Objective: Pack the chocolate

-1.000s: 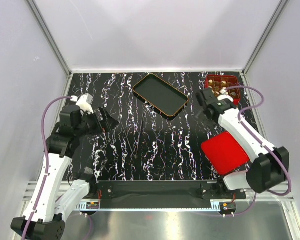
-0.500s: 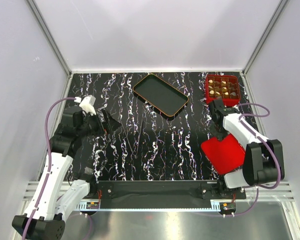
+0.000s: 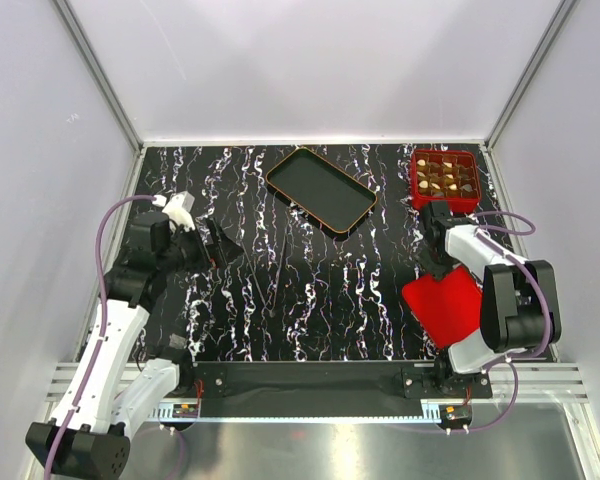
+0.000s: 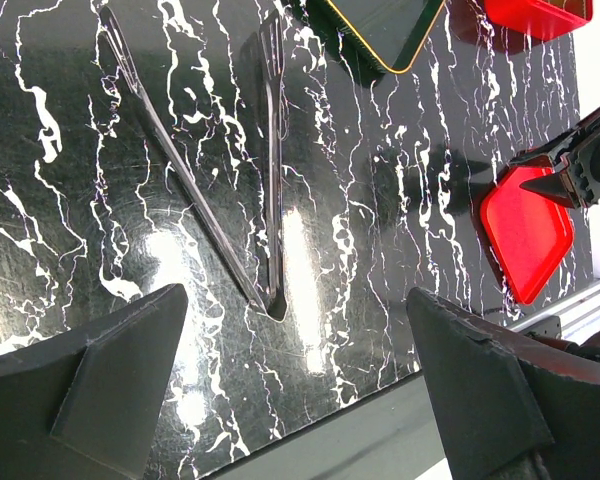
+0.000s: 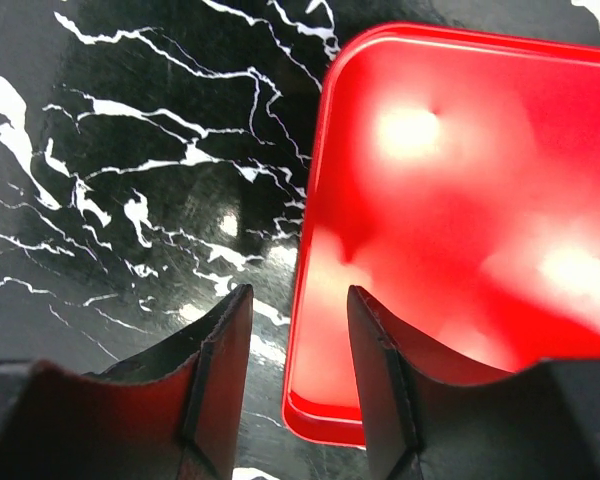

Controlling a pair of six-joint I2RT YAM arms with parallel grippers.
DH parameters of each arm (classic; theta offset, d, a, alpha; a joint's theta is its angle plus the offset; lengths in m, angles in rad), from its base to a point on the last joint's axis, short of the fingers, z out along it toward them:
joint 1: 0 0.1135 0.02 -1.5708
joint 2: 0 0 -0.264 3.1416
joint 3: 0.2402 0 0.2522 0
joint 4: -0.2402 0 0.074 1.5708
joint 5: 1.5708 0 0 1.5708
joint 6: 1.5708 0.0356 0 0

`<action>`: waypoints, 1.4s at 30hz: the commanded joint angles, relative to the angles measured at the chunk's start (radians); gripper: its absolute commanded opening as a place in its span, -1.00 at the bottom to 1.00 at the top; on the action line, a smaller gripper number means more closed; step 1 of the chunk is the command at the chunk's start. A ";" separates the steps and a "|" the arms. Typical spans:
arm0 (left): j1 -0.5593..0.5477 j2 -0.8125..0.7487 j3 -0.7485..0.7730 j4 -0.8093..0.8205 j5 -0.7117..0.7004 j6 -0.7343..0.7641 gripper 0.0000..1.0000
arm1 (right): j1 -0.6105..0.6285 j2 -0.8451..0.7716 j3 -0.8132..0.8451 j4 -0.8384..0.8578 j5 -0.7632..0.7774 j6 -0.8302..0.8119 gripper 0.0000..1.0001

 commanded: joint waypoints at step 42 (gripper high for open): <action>-0.044 0.607 0.359 1.068 0.654 -0.622 0.97 | -0.018 -0.206 0.586 1.237 -1.515 0.449 -1.00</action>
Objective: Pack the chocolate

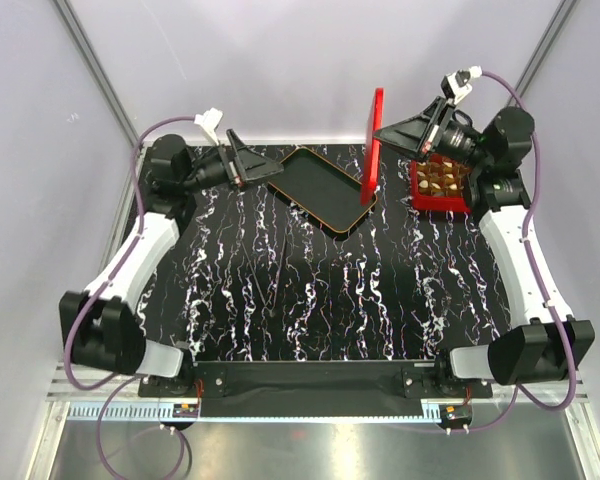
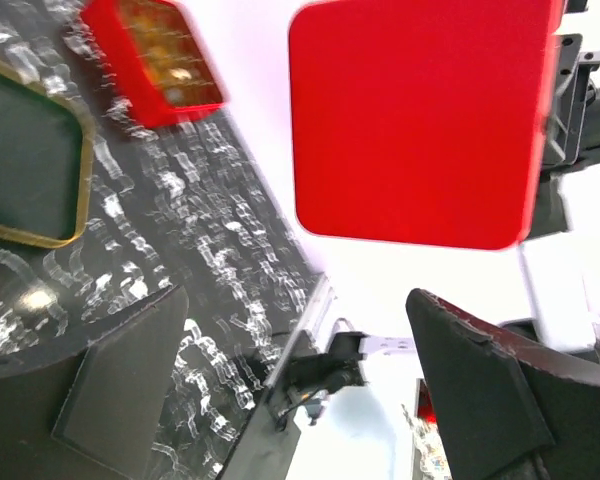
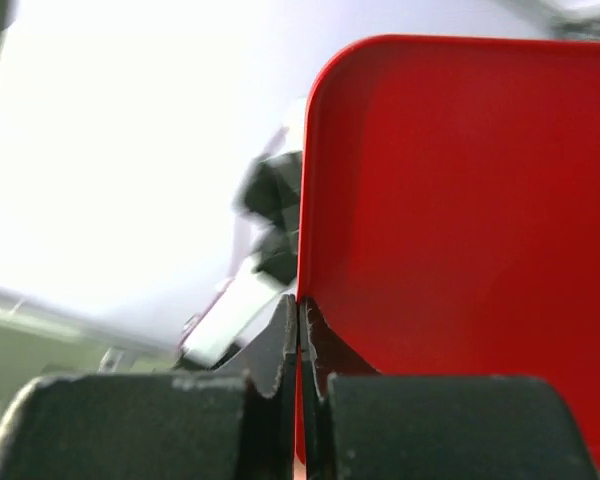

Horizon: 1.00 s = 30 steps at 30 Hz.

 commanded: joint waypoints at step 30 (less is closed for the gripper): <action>-0.316 0.632 0.442 1.348 -0.024 -0.862 0.84 | 0.000 0.186 -0.052 1.346 -0.127 0.979 -1.00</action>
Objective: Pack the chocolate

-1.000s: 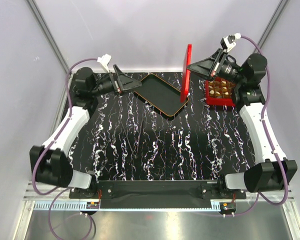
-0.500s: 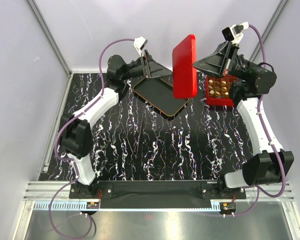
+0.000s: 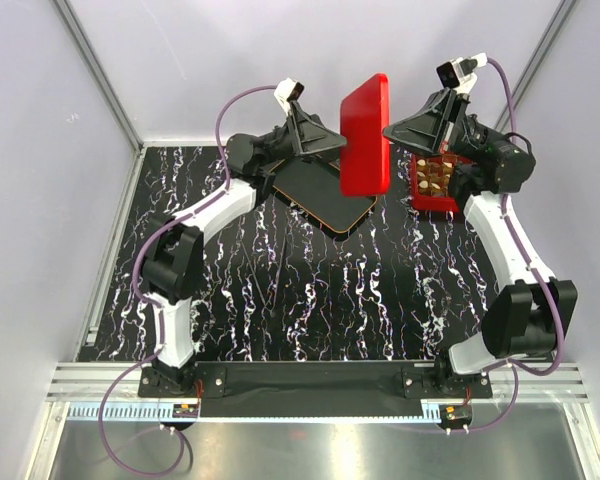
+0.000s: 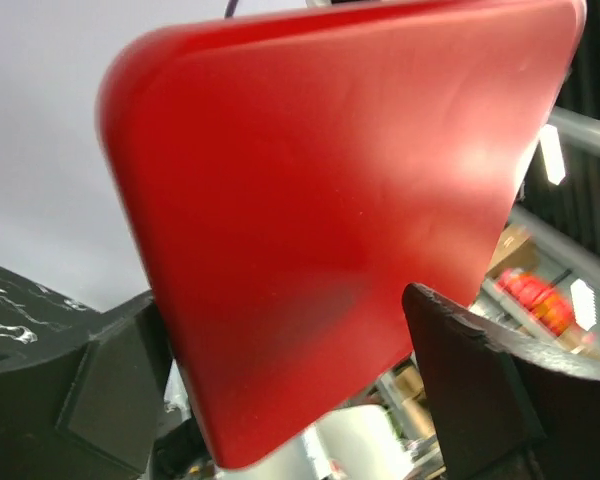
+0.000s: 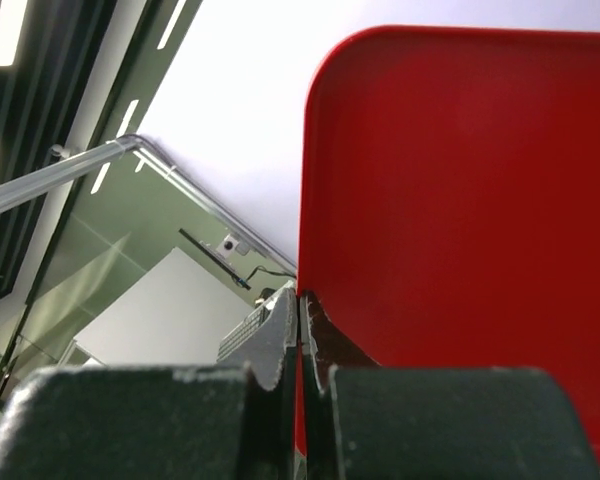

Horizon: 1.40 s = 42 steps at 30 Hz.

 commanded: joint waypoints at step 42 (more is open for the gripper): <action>0.201 -0.122 -0.384 -0.098 -0.015 0.110 0.61 | -0.236 0.248 0.147 -1.006 0.024 -0.847 -1.00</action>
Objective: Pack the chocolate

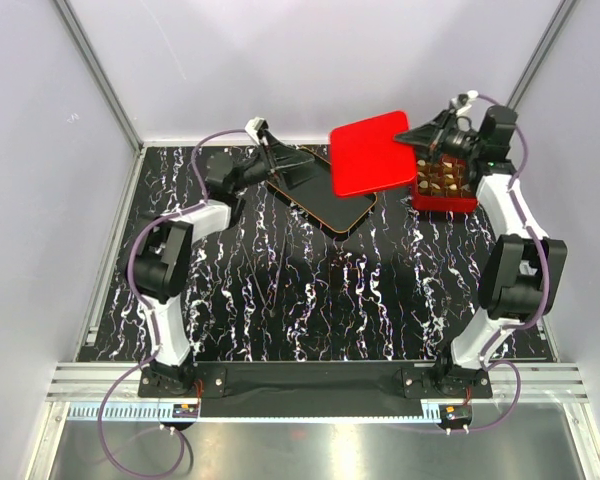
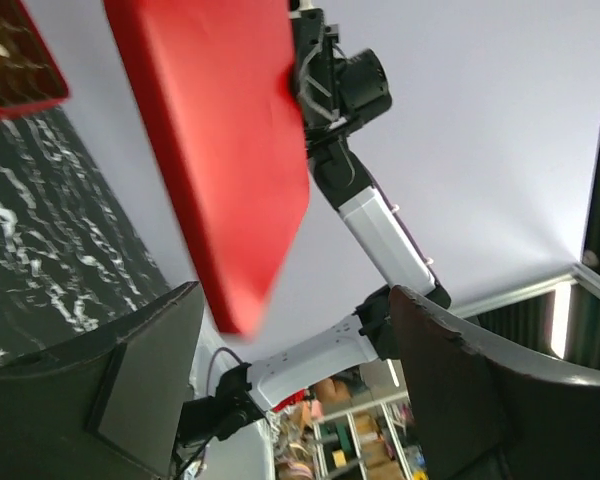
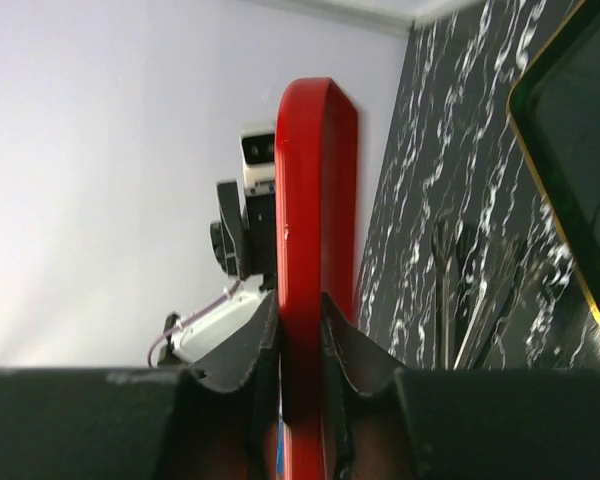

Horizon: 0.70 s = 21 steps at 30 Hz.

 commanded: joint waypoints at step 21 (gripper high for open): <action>-0.040 -0.244 0.276 -1.213 -0.221 0.993 0.76 | -0.320 0.345 0.434 -0.392 0.064 -0.332 -1.00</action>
